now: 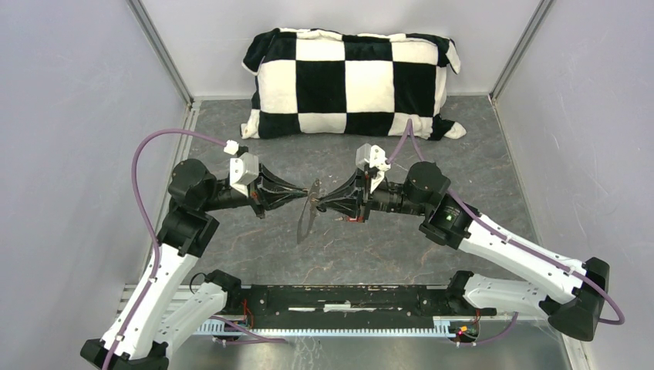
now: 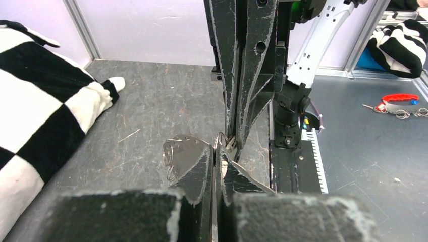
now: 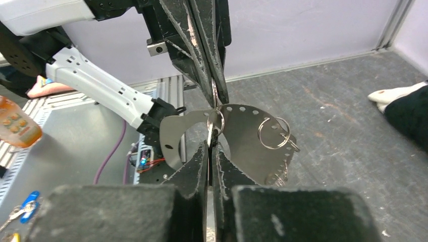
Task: Put the keys on the keyring
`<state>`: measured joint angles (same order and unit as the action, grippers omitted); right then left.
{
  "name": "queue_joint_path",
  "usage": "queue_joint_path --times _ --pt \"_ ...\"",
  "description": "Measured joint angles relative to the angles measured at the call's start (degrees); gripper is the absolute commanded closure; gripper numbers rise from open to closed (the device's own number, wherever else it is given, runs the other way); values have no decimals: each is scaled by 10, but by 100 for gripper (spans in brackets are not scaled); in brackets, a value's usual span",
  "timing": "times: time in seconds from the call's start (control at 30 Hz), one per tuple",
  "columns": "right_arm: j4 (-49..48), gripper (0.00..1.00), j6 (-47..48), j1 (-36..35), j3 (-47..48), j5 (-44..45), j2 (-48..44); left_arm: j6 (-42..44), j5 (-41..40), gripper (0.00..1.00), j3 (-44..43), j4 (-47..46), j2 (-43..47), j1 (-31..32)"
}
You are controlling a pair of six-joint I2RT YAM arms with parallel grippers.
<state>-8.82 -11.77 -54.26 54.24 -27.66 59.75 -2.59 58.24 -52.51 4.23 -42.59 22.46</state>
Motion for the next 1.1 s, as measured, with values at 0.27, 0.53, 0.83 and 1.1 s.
queue_joint_path --times 0.27,0.53,0.83,1.1 --pt "74 45 30 -1 36 -16 14 1 16 98 0 4 -7 1" --pt "71 45 60 -1 94 -1 15 30 40 98 -3 38 -10 1" --pt "32 50 49 -1 90 -15 45 38 50 98 -8 51 -10 1" --pt "15 63 36 -1 68 -28 53 41 50 98 -9 52 -9 1"
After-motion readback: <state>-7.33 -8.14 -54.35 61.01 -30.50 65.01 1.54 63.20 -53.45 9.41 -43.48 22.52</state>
